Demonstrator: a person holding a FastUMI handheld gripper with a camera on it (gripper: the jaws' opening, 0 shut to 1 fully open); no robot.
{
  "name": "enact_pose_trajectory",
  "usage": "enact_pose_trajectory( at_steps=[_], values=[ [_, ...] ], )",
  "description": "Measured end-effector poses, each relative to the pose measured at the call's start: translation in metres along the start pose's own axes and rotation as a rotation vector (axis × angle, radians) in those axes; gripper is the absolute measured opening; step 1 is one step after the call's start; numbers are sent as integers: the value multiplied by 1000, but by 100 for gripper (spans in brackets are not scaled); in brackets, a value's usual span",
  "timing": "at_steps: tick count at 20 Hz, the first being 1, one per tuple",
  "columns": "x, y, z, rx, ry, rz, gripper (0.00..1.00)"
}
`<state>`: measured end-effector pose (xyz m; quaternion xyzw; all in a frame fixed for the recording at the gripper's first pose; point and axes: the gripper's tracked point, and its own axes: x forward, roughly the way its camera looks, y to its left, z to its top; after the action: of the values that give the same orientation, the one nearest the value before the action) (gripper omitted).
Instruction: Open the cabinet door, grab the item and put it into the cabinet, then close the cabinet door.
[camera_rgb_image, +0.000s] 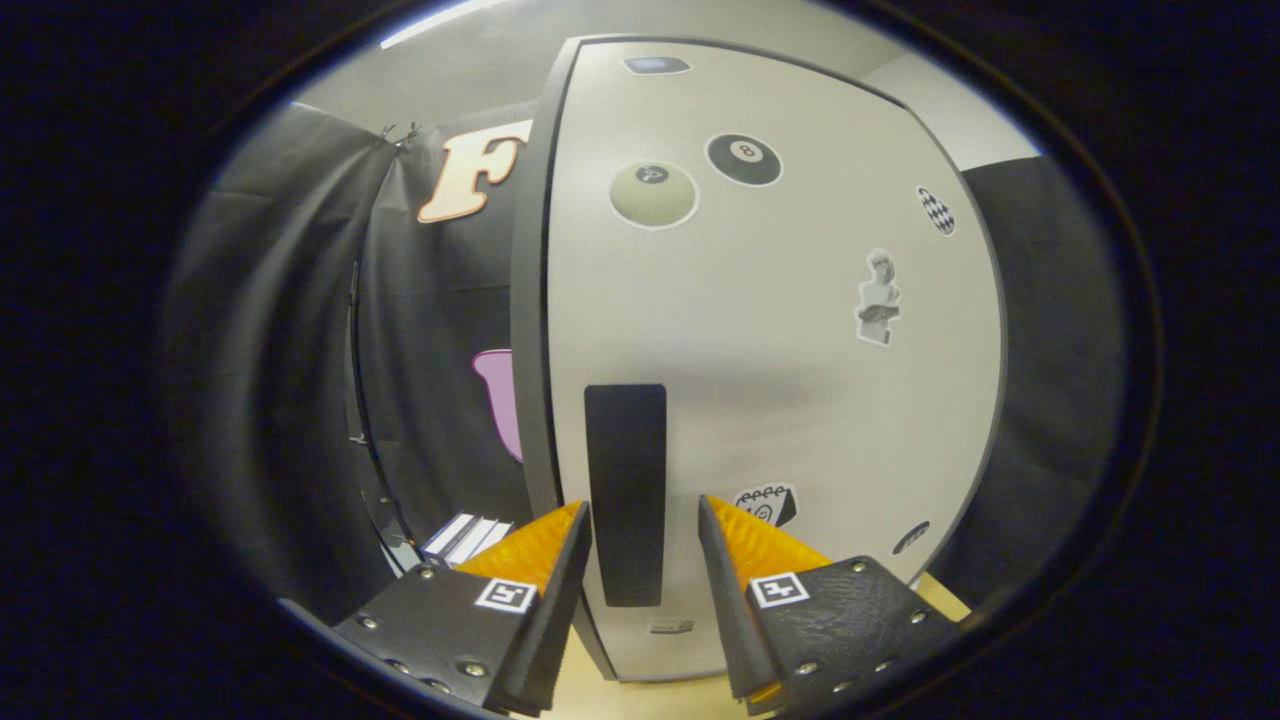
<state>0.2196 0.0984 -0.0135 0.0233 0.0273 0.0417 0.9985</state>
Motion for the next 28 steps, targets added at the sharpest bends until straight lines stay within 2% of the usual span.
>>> enact_pose_trajectory(
  at_steps=[1,2,4,7,9,10,13,14,28],
  values=[
    [1,0,-1,-1,4,-4,63],
    [5,7,-1,11,2,16,54],
    [3,6,1,-1,-14,-3,35],
    [5,7,0,8,-12,-11,30],
    [3,6,0,12,-14,-15,30],
    [2,7,0,12,-15,-11,24],
    [3,6,1,23,0,-7,25],
    [-2,5,-2,20,-5,-6,17],
    [-68,-25,-1,40,-13,-74,17]
  ],
)
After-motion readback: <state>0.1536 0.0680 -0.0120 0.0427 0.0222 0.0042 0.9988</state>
